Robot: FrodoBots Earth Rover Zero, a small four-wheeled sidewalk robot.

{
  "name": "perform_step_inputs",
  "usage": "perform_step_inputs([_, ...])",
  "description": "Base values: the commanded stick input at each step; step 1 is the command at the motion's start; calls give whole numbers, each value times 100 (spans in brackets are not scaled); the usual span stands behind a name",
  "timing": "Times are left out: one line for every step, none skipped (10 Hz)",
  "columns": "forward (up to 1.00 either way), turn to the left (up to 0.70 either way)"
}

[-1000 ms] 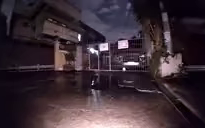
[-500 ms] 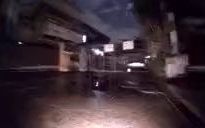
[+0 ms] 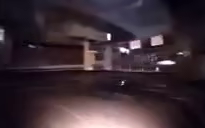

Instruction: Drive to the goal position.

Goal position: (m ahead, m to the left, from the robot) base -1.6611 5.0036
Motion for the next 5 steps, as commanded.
perform_step_inputs([70, 27])
perform_step_inputs([39, 15])
perform_step_inputs([0, 0])
perform_step_inputs([0, 0])
perform_step_inputs([0, 0])
